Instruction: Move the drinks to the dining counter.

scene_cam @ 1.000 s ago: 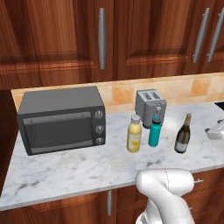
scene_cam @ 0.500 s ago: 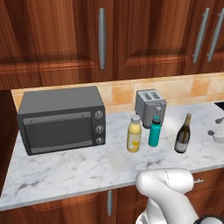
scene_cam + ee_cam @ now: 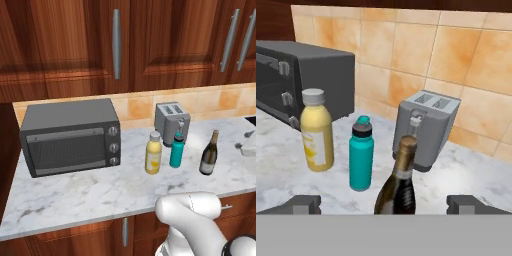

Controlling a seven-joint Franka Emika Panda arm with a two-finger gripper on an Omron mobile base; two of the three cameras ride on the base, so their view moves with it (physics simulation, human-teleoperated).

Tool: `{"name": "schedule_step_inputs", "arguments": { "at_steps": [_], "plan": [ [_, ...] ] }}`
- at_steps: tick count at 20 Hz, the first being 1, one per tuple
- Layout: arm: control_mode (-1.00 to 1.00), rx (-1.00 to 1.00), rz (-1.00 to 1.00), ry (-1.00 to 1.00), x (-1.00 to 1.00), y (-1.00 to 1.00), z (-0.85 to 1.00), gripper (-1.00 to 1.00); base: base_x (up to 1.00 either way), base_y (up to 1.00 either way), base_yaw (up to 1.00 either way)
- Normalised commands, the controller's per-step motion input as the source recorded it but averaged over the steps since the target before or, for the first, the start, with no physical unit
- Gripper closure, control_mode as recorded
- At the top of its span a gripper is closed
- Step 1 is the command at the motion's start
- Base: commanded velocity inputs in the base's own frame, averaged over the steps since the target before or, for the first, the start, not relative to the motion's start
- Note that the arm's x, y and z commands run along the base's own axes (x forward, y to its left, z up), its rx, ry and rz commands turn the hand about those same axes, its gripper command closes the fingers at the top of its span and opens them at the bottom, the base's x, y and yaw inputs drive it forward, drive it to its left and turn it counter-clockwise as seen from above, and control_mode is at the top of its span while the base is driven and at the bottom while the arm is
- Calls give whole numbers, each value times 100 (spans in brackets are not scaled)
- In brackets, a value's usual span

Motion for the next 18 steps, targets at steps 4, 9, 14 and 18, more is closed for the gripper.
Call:
{"name": "schedule_step_inputs", "arguments": {
  "at_steps": [4,9,14,18],
  "plan": [
    [-100,10,-4,0,25,3,-1,-100,0,0,0],
    [-100,6,0,0,21,15,-6,-100,0,0,0],
    [-100,2,0,0,17,20,-14,-100,0,0,0],
    [-100,0,0,0,18,14,-22,-100,0,0,0]
  ]
}}
